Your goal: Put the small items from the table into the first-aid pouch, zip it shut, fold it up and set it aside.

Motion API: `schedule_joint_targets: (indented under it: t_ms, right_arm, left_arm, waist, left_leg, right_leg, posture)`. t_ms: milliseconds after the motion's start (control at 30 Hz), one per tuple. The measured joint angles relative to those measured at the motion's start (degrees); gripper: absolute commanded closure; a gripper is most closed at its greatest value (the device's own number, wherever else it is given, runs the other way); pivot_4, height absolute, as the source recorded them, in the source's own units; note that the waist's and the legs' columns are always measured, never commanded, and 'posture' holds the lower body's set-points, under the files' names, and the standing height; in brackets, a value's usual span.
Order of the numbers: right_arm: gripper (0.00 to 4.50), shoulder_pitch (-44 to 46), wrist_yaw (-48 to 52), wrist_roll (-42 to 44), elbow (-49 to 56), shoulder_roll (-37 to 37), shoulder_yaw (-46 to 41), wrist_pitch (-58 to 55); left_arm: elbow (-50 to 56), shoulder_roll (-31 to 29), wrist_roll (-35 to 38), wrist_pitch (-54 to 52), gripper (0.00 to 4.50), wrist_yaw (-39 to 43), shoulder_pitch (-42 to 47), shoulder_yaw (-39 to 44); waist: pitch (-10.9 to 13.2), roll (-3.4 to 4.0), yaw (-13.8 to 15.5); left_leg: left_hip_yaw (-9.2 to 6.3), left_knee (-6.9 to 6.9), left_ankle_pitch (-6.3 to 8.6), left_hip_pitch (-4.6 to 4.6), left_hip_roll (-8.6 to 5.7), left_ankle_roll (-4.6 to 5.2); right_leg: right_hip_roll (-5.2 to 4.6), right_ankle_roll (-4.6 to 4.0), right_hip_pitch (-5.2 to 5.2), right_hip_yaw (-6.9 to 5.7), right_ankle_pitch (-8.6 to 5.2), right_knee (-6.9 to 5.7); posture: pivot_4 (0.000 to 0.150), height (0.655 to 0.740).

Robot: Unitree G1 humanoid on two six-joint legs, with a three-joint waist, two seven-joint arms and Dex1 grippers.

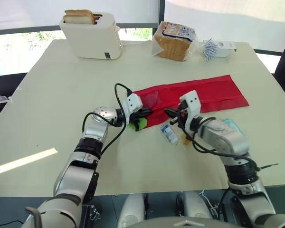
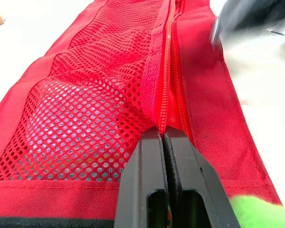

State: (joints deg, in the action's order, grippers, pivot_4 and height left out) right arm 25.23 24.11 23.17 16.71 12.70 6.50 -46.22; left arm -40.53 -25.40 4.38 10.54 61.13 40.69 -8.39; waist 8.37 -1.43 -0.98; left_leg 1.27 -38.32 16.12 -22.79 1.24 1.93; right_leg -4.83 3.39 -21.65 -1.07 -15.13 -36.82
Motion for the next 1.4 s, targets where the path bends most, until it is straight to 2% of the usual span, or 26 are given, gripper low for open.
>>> schedule_joint_targets:
  t_ms: [167, 200, 267, 367, 433, 500, 767, 1033, 1133, 1167, 1200, 1267, 1300, 1367, 1400]
  right_arm:
    - [4.46, -8.6, 5.53, 3.32, 9.9, 6.61, -4.28, 3.62]
    - [3.94, -10.91, 6.74, 4.96, 11.78, 7.52, -5.6, 3.93]
    - [3.31, -13.92, 8.73, 9.52, 15.77, 8.61, -8.82, 3.93]
    - [1.8, -17.2, 9.94, 13.31, 21.09, 11.26, -12.79, 4.65]
    - [1.13, -19.26, 10.98, 13.68, 22.09, 13.0, -14.33, 5.75]
    - [0.12, -22.89, 13.4, 14.0, 23.01, 16.24, -15.87, 7.42]
    - [0.05, -30.24, 20.83, 16.56, 23.14, 23.46, -22.78, 11.91]
    - [0.05, -44.19, 28.26, 19.03, 21.34, 27.94, -37.25, 15.46]
    - [0.05, -45.9, 29.62, 20.74, 21.24, 28.63, -41.82, 15.81]
    - [0.0, -46.84, 29.91, 22.24, 20.81, 28.85, -44.66, 15.76]
    - [0.0, -46.92, 29.94, 22.41, 20.71, 28.86, -45.12, 15.76]
    - [0.0, -47.42, 29.91, 23.84, 20.59, 28.81, -46.38, 15.75]
    - [0.0, -47.44, 29.91, 23.9, 20.59, 28.79, -46.38, 15.75]
    - [0.0, -47.24, 29.62, 24.39, 20.8, 28.72, -46.03, 15.79]
    - [0.0, -47.07, 29.35, 24.51, 20.83, 28.73, -45.78, 15.79]
  left_arm:
    - [-4.71, -4.26, -0.69, 4.34, 4.5, 1.63, 1.48, 0.08]
    - [-6.53, -5.44, -1.22, 5.82, 4.5, 2.11, 2.17, -0.02]
    - [-10.61, -8.39, -2.64, 8.88, 4.5, 2.65, 3.84, -0.07]
    - [-16.47, -11.32, -5.12, 12.6, 4.5, 2.46, 6.68, -0.32]
    - [-19.02, -12.14, -6.14, 13.74, 4.5, 1.97, 8.01, -0.42]
    - [-22.16, -12.88, -7.47, 14.89, 4.5, 0.96, 9.71, -0.52]
    - [-29.75, -14.42, -11.58, 15.45, 4.5, -2.78, 14.28, -0.67]
    - [-30.97, -14.75, -12.69, 15.93, 4.5, -2.4, 14.92, -0.52]
    - [-30.97, -14.72, -12.7, 15.95, 4.5, -2.15, 14.91, -0.49]
    - [-31.0, -14.75, -12.69, 15.95, 3.9, -2.09, 14.91, -0.32]
    - [-31.0, -14.76, -12.68, 15.95, 3.7, -2.13, 14.91, -0.25]
    - [-30.98, -14.85, -12.04, 15.25, 2.77, -0.36, 14.94, 0.94]
    - [-30.98, -14.85, -12.01, 15.21, 2.64, -0.27, 14.94, 1.02]
    - [-30.98, -14.94, -11.15, 14.18, 1.52, 2.02, 15.31, 1.7]
    - [-30.98, -14.98, -10.89, 13.85, 1.29, 2.76, 15.42, 1.94]
  waist:
    - [-0.02, -0.03, -0.08]
    - [-0.02, -0.03, -0.15]
    - [-0.02, -0.03, -0.53]
    - [-0.04, -0.07, -0.5]
    - [-0.05, -0.09, -0.33]
    - [-0.05, -0.12, 0.1]
    - [-0.06, -0.17, 0.16]
    - [-0.07, -0.23, 0.62]
    - [-0.07, -0.23, 0.48]
    - [-0.07, -0.24, 0.58]
    - [-0.08, -0.27, 0.59]
    - [-0.09, -0.29, 0.52]
    - [-0.09, -0.29, 0.52]
    - [-0.09, -0.29, 0.55]
    - [-0.09, -0.29, 0.57]
  left_leg:
    - [0.02, 0.0, 0.01, 0.01, 0.01, 0.02]
    - [0.02, 0.01, 0.02, 0.02, 0.02, 0.03]
    - [0.02, 0.01, 0.02, 0.07, 0.07, 0.03]
    - [-0.01, 0.01, 0.03, 0.07, 0.08, 0.04]
    - [-0.01, 0.0, 0.03, 0.05, 0.07, 0.04]
    - [-0.01, 0.0, 0.03, 0.03, 0.06, 0.05]
    - [-0.01, -0.02, 0.03, 0.04, 0.07, 0.05]
    - [0.01, -0.03, 0.03, 0.02, 0.04, 0.05]
    - [0.0, -0.03, 0.03, 0.02, 0.04, 0.05]
    - [-0.01, -0.02, 0.03, 0.02, 0.04, 0.05]
    - [-0.01, -0.02, 0.03, 0.02, 0.04, 0.05]
    - [0.0, -0.02, 0.03, 0.03, 0.04, 0.05]
    - [0.0, -0.02, 0.03, 0.03, 0.04, 0.05]
    - [0.0, -0.03, 0.03, 0.02, 0.04, 0.05]
    - [0.0, -0.03, 0.03, 0.02, 0.04, 0.05]
  right_leg:
    - [0.01, 0.0, 0.01, 0.01, 0.0, 0.02]
    - [0.03, 0.0, 0.01, 0.01, 0.0, 0.02]
    - [0.09, 0.0, 0.01, 0.04, 0.0, -0.01]
    - [0.12, 0.01, 0.02, 0.02, -0.01, -0.01]
    - [0.1, 0.01, 0.03, 0.02, -0.01, 0.0]
    - [0.1, 0.01, 0.03, 0.02, -0.01, 0.02]
    - [0.1, 0.02, 0.04, 0.02, -0.01, 0.0]
    - [0.05, 0.02, 0.06, 0.0, -0.01, 0.02]
    - [0.05, 0.03, 0.06, 0.0, -0.01, 0.02]
    - [0.05, 0.03, 0.07, 0.0, -0.01, 0.03]
    - [0.05, 0.03, 0.07, -0.01, -0.01, 0.03]
    - [0.05, 0.03, 0.08, 0.0, -0.01, 0.03]
    - [0.05, 0.03, 0.07, 0.0, -0.01, 0.03]
    - [0.04, 0.03, 0.08, 0.0, -0.01, 0.03]
    - [0.04, 0.03, 0.08, 0.0, -0.01, 0.03]
  posture:
    - [0.15, 0.74]
    - [0.15, 0.74]
    - [0.15, 0.74]
    - [0.15, 0.74]
    - [0.15, 0.74]
    - [0.15, 0.74]
    - [0.15, 0.74]
    - [0.15, 0.74]
    - [0.15, 0.74]
    - [0.15, 0.74]
    - [0.15, 0.74]
    - [0.15, 0.74]
    - [0.15, 0.74]
    - [0.15, 0.74]
    - [0.15, 0.74]
